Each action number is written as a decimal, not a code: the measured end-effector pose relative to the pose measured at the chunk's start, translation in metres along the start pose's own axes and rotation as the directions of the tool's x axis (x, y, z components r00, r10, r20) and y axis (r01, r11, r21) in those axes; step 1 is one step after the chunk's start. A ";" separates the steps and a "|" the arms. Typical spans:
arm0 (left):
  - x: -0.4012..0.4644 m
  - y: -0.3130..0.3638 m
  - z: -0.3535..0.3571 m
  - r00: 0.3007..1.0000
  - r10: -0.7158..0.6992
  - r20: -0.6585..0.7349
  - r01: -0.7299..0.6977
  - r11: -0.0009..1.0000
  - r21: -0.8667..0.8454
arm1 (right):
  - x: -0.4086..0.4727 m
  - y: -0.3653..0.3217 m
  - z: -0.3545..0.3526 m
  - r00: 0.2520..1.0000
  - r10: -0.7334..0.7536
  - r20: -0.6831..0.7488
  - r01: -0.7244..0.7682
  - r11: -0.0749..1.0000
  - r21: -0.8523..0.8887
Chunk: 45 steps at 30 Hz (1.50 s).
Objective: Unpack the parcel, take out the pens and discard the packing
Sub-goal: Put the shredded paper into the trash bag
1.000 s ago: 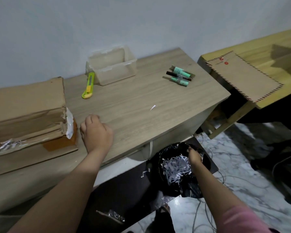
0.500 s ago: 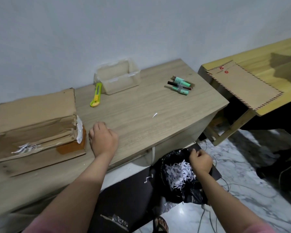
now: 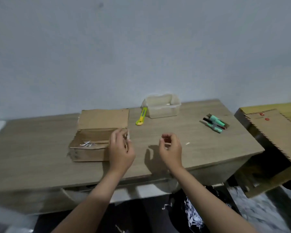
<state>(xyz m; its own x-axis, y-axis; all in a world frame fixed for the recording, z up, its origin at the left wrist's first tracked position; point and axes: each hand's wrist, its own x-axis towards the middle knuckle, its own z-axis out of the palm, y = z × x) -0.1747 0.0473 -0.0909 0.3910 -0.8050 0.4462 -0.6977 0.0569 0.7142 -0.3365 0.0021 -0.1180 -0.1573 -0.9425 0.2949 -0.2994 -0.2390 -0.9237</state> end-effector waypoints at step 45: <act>-0.142 0.107 0.200 0.204 -0.341 0.918 0.852 0.523 0.005 | -0.089 0.123 -0.317 0.508 0.854 -0.113 -0.684 0.479 0.550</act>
<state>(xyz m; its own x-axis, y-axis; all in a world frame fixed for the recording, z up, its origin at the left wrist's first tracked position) -0.4249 0.0494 -0.1862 -0.2330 -0.7255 -0.6476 -0.0346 -0.6593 0.7510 -0.6572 0.1310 -0.1800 -0.4415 -0.6563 -0.6118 0.4820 0.4017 -0.7787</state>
